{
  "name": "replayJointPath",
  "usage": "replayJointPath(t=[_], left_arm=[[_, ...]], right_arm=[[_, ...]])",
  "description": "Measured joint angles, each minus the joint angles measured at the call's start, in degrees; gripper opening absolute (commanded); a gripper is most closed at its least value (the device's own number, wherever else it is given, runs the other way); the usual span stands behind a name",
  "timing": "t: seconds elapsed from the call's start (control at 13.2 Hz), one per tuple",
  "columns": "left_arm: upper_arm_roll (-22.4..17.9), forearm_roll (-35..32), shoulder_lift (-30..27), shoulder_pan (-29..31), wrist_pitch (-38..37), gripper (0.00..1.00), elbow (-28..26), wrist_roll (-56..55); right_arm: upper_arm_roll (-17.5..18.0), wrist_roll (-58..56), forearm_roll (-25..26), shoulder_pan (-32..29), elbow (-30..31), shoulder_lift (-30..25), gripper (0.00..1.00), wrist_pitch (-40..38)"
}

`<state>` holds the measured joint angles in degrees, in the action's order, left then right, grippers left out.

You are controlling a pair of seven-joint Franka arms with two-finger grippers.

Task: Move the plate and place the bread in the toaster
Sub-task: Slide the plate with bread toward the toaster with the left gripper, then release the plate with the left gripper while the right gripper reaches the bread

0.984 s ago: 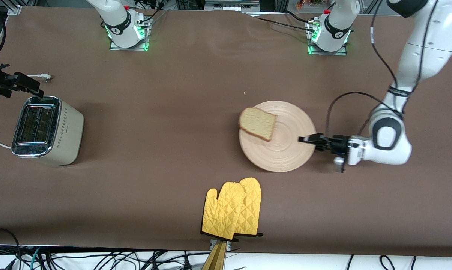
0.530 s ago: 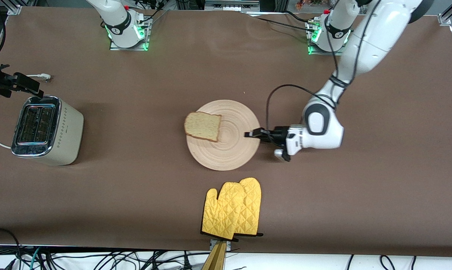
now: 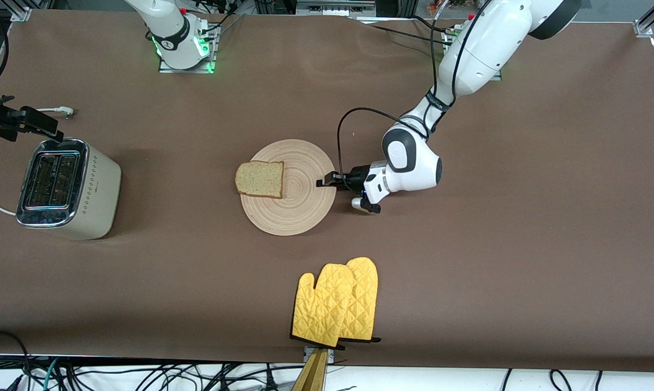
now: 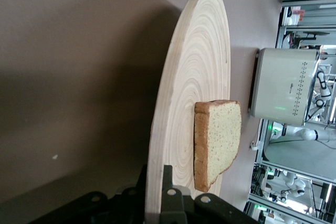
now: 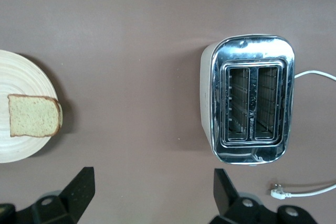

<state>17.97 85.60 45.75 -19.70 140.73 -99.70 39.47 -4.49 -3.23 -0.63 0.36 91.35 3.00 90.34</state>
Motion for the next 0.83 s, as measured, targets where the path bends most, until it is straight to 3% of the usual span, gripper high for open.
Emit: replayJointPath(t=[0.08,0.15,0.3,0.45,0.53,0.83], left_arm=[[-0.18,0.55,0.01,0.13,-0.01,0.38,0.15,0.00],[-0.30,0.83,0.01,0.29,-0.01,0.38,0.25,0.00],[-0.62,0.91,0.01,0.71,-0.01,0.60,0.23,0.00],[-0.70,0.92,0.00,2.75,-0.04,0.67,-0.45,0.05],[-0.55,0.92,-0.08,4.40,-0.12,1.00,-1.10,0.09],[3.10,0.92,-4.51,15.31,-1.65,1.00,-6.61,0.30]], right_arm=[[0.12,0.00,-0.03,0.08,0.01,0.39,1.00,-0.37],[0.29,0.00,-0.06,0.16,0.03,1.04,1.00,-0.56],[0.51,-0.02,-1.04,0.66,0.10,3.26,1.00,-0.63],[0.81,0.15,-6.89,2.17,0.34,6.28,1.00,-0.78],[0.86,0.33,-9.75,3.07,0.71,7.64,1.00,-0.55],[1.14,6.02,-17.62,5.93,6.51,10.62,1.00,8.71]])
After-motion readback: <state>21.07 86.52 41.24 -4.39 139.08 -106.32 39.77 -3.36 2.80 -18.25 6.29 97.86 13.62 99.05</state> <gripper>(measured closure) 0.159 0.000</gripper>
